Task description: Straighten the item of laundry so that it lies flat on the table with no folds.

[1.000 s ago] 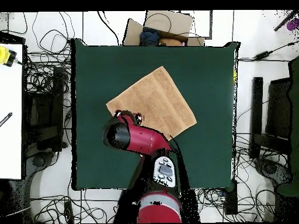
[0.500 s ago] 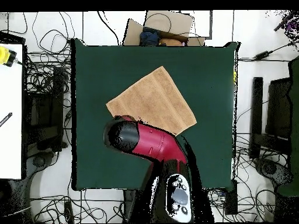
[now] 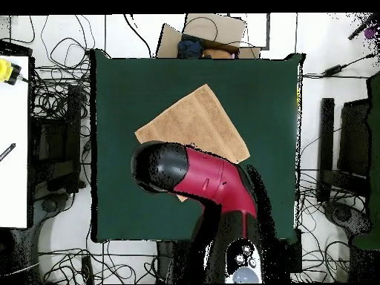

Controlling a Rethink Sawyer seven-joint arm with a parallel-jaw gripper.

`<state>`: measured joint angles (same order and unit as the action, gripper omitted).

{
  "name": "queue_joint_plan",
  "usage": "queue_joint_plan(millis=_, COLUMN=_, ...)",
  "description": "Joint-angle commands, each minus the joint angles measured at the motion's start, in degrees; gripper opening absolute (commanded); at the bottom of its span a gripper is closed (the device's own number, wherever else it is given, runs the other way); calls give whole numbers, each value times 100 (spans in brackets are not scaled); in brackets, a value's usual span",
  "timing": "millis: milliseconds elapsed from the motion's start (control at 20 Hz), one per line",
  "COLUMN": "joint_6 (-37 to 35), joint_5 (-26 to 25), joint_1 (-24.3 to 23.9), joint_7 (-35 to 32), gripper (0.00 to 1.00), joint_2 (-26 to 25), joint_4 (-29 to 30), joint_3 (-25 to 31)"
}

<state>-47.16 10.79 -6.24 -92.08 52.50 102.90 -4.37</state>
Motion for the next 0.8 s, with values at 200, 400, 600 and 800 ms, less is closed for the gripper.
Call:
queue_joint_plan(millis=200, joint_6=176, joint_5=-526, joint_1=-574, joint_7=133, gripper=100, joint_2=-106, joint_4=-13, joint_3=324)
queue_joint_plan(millis=400, joint_6=784, joint_5=-693, joint_1=-673, joint_7=88, gripper=100, joint_2=-359, joint_4=107, joint_3=506)
queue_joint_plan(millis=600, joint_6=1522, joint_5=-967, joint_1=-704, joint_7=-52, gripper=100, joint_2=-859, joint_4=29, joint_3=600)
queue_joint_plan(millis=800, joint_6=2076, joint_5=-1302, joint_1=-692, joint_7=-127, gripper=100, joint_2=-1089, joint_4=17, joint_3=538)
